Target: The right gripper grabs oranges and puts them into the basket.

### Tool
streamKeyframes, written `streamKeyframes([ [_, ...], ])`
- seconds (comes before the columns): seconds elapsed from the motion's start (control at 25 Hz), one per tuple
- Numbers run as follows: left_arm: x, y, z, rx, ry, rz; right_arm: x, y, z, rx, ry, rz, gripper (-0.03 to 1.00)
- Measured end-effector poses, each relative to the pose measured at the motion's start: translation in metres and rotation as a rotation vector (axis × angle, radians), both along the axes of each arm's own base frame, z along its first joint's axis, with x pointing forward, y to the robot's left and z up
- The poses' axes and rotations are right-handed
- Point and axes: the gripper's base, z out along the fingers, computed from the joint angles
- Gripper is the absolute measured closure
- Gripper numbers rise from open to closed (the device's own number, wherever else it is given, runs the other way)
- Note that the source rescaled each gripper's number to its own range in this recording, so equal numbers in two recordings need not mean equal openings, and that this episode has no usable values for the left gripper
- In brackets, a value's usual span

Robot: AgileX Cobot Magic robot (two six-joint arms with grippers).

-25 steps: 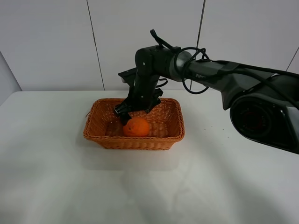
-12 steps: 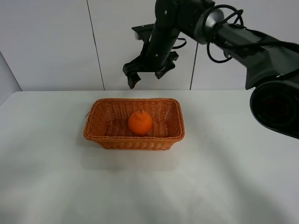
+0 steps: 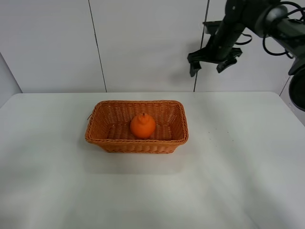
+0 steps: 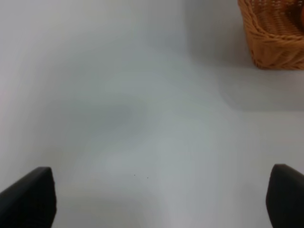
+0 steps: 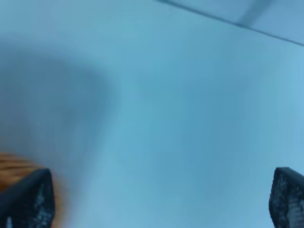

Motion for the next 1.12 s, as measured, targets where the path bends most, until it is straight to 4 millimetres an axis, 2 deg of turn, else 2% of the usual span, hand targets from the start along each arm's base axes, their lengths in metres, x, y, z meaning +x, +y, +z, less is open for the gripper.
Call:
streamKeyframes([
  [0.16,0.0,0.0,0.0,0.0,0.0,0.0,0.008,-0.055,-0.002,-0.002,0.003,-0.111,-0.03],
  [0.28,0.0,0.0,0.0,0.0,0.0,0.0,0.009,-0.079,-0.001,-0.002,0.002,-0.159,-0.03],
  [0.52,0.0,0.0,0.0,0.0,0.0,0.0,0.006,-0.084,0.0,0.001,0.007,-0.169,-0.03],
  [0.68,0.0,0.0,0.0,0.0,0.0,0.0,-0.007,-0.084,0.001,-0.003,0.05,-0.169,-0.03],
  [0.88,0.0,0.0,0.0,0.0,0.0,0.0,-0.052,-0.083,0.02,-0.01,0.108,-0.165,-0.03],
  [0.96,0.0,0.0,0.0,0.0,0.0,0.0,-0.078,-0.081,0.026,-0.013,0.14,-0.159,-0.03],
  [1.12,0.0,0.0,0.0,0.0,0.0,0.0,-0.148,-0.077,0.03,-0.012,0.222,-0.147,-0.03],
])
